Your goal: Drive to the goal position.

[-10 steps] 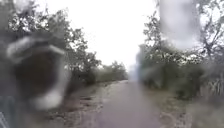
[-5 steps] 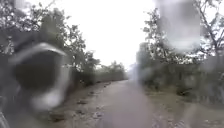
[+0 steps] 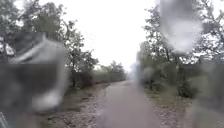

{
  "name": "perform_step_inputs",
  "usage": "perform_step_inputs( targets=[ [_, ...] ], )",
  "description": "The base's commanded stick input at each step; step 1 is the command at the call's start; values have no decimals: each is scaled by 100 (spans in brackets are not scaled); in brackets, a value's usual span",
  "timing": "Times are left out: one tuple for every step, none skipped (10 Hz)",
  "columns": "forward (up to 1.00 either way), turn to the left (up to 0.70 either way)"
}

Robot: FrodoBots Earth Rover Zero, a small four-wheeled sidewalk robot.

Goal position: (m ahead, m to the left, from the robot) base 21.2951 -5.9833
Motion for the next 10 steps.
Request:
perform_step_inputs(
  targets=[
    [70, 0],
    [70, 0],
    [70, 0],
    [70, 0],
    [70, 0],
    [70, 0],
    [70, 0],
    [70, 0],
    [70, 0],
    [70, 0]
  ],
)
